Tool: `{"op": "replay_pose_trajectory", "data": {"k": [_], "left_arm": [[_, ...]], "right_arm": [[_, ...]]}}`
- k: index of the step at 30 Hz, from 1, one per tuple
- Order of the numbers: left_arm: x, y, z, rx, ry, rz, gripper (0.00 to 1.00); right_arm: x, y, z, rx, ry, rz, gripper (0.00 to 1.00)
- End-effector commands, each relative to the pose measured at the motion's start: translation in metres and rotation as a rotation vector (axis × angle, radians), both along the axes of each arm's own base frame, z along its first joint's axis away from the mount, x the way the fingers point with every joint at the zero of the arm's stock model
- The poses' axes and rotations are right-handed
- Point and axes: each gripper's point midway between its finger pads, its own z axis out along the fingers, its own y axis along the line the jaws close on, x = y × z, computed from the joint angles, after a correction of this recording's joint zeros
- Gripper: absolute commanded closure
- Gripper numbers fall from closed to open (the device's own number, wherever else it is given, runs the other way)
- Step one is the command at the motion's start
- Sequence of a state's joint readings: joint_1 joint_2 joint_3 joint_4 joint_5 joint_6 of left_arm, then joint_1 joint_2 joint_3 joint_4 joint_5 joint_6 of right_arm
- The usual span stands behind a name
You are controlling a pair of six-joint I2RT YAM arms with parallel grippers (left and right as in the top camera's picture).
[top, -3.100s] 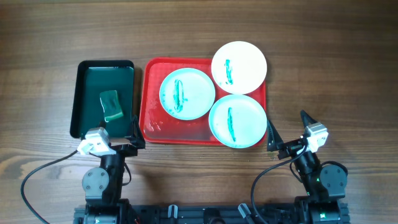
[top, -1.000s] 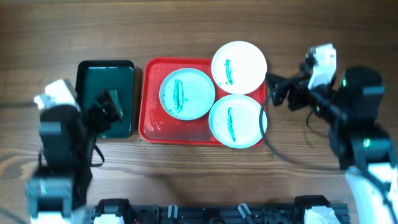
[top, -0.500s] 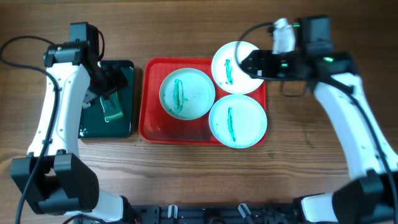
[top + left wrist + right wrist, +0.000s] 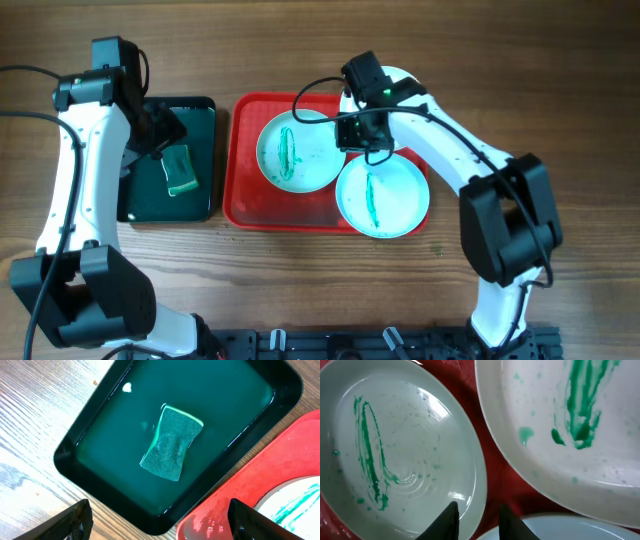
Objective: Clean dirty plates on tray and stack at the side
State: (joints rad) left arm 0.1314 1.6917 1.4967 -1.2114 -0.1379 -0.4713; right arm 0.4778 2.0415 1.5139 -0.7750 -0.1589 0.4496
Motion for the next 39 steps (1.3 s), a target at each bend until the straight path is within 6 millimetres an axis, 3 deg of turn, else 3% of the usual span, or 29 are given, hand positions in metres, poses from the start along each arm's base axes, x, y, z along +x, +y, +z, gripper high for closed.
{"op": "replay_pose_trajectory", "data": {"k": [1,7,10,13,16,27,31,37,39], "left_arm": [[0.002,0.005,0.011,0.022,-0.035,0.028,0.16],[0.002,0.006,0.011,0.022,-0.036,0.027,0.14],[0.002,0.005,0.009,0.022,-0.032,0.027,0.14],[-0.001,0.005,0.005,0.02,-0.019,0.027,0.14],[-0.006,0.004,-0.01,0.017,0.005,0.027,0.29],[0.0,0.0,-0.096,0.01,-0.068,-0.044,0.54],[0.007,0.001,-0.114,0.021,-0.137,-0.044,0.57],[0.017,0.002,-0.123,0.032,-0.213,-0.046,0.59],[0.014,0.002,-0.126,0.032,-0.205,-0.045,0.67]], "right_arm": [[0.009,-0.005,-0.016,-0.064,-0.014,-0.031,0.75],[0.009,0.007,-0.043,-0.071,0.0,-0.008,0.84],[0.008,0.023,-0.042,-0.053,-0.029,0.018,0.96],[0.011,0.033,-0.04,-0.028,-0.046,-0.01,0.96],[0.014,0.036,-0.039,-0.017,-0.061,-0.013,0.96],[0.014,0.035,-0.039,-0.03,-0.071,0.012,0.96],[0.014,0.035,-0.039,-0.029,-0.072,0.012,0.96],[0.016,0.037,-0.038,-0.024,-0.078,0.013,0.96],[0.015,0.036,-0.038,-0.026,-0.077,0.013,0.96]]}}
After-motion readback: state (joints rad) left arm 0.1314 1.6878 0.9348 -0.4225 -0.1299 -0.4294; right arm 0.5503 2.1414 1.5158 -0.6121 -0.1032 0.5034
